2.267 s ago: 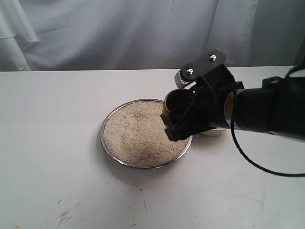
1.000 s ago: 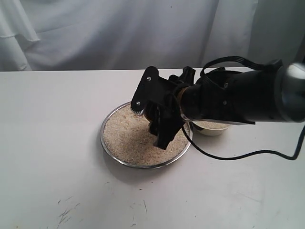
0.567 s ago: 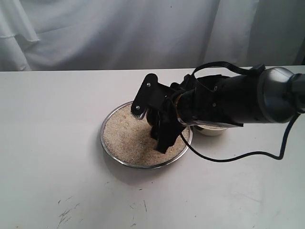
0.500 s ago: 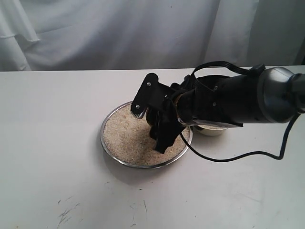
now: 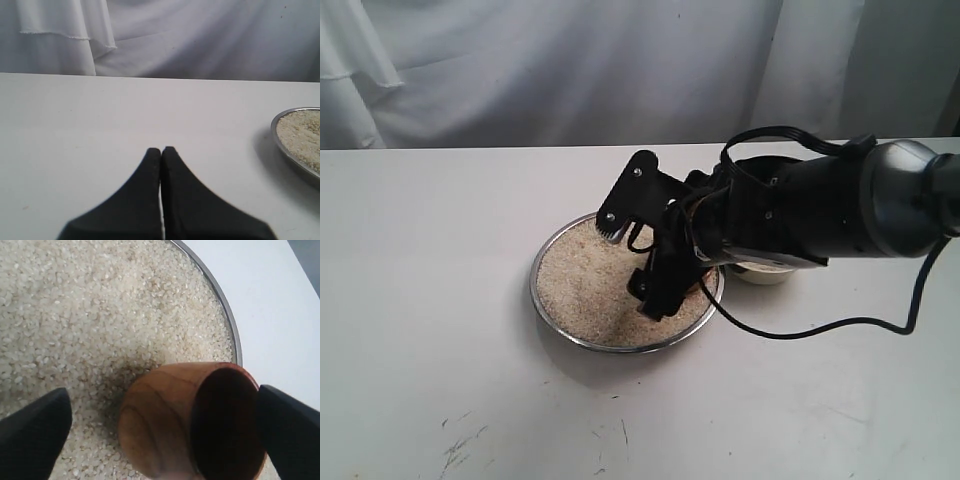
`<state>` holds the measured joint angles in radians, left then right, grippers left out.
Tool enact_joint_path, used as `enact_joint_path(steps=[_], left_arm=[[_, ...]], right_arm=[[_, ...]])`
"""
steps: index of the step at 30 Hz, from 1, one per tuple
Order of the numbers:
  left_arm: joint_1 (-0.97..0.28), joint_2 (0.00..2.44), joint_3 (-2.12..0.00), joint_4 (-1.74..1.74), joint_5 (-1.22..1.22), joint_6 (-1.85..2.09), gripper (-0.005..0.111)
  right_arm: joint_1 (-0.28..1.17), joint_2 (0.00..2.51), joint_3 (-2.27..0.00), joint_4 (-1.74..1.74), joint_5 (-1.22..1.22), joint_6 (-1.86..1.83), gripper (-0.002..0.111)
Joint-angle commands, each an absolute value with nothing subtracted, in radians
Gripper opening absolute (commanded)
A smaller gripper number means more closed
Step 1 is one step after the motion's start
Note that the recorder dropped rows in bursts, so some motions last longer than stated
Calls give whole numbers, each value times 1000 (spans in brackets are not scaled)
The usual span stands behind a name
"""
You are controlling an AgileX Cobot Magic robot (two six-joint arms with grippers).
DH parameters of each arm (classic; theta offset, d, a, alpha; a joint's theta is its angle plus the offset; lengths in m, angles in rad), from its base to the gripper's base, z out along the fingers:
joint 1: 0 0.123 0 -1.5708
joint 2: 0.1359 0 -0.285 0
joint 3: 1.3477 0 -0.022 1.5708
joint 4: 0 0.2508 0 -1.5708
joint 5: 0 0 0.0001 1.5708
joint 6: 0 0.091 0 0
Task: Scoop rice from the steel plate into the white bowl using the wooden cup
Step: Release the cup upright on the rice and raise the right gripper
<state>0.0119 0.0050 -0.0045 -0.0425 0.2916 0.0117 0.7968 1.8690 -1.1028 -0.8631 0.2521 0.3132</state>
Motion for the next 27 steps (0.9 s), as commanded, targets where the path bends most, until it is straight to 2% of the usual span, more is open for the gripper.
enact_joint_path(steps=[1, 8, 11, 13, 18, 19, 27], left_arm=[[10, 0, 0, -43, 285, 9, 0], [10, 0, 0, -43, 285, 9, 0], [10, 0, 0, -43, 285, 9, 0], [10, 0, 0, -43, 285, 9, 0], [10, 0, 0, -43, 285, 9, 0], [10, 0, 0, -43, 285, 9, 0], [10, 0, 0, -43, 285, 9, 0]], right_arm=[[797, 1840, -1113, -856, 256, 322, 90], [797, 1716, -1133, -856, 282, 373, 89], [788, 1676, -1133, -856, 314, 389, 80], [783, 1658, -1133, -838, 351, 433, 64], [779, 1631, -1133, -817, 395, 475, 4], [779, 1629, -1133, -811, 396, 479, 0], [775, 1622, -1131, -686, 367, 507, 0]])
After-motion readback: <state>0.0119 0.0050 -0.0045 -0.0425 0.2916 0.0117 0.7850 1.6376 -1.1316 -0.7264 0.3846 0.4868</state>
